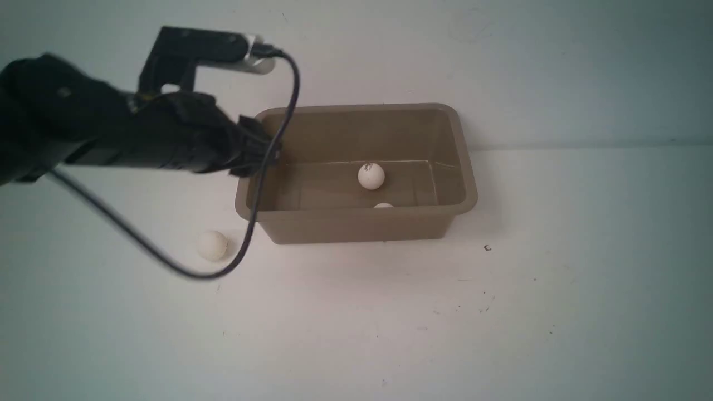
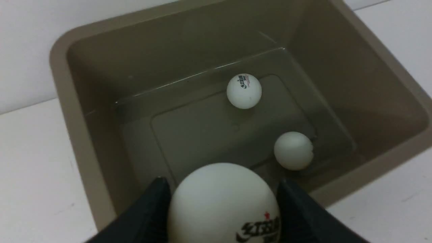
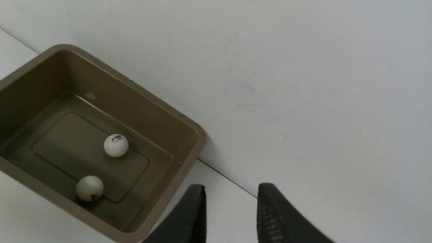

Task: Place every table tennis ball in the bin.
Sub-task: Use the left arm to put the table tennis ball into the box, then use the left arm to clamp the table tennis ball closest to it

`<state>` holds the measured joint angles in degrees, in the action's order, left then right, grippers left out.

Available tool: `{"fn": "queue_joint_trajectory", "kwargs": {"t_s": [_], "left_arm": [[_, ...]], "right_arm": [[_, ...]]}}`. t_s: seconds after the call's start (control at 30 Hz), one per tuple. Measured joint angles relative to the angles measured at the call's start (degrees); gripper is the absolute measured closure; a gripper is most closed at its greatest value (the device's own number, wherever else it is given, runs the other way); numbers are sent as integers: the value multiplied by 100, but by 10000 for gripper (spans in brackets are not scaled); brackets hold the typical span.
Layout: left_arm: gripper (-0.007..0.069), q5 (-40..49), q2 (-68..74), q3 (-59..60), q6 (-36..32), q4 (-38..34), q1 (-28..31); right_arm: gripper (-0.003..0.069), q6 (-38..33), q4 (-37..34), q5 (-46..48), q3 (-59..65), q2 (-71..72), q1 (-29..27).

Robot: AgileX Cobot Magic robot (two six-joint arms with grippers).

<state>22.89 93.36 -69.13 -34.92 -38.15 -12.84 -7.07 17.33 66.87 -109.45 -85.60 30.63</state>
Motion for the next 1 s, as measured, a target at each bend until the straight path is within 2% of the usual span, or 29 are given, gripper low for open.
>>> {"fn": "queue_joint_trajectory", "kwargs": {"t_s": [0.2, 0.37, 0.47, 0.57, 0.63, 0.77, 0.87, 1.0], "left_arm": [[272, 809, 1578, -1390, -121, 402, 0], [272, 1372, 2338, -2152, -591, 481, 0], [217, 1430, 2542, -2341, -727, 406, -7], [121, 1523, 2564, -2474, -720, 380, -16], [100, 1877, 2552, -2655, -702, 457, -16], [117, 2500, 2260, -2810, -702, 836, 20], [171, 2755, 1728, -2822, -702, 1158, 144], [234, 3078, 700, -2810, -702, 1214, 458]], "right_arm": [[453, 0, -235, 29, 0, 0, -5], [453, 0, -457, 55, 0, 0, -5], [453, 0, -587, 147, 0, 0, -5], [453, 0, -631, 204, 0, 0, -5], [453, 0, -644, 205, 0, 0, -5], [453, 0, -643, 218, 0, 0, -5], [453, -4, -645, 259, 0, 0, -6], [453, -30, -645, 255, 0, 0, -6]]}}
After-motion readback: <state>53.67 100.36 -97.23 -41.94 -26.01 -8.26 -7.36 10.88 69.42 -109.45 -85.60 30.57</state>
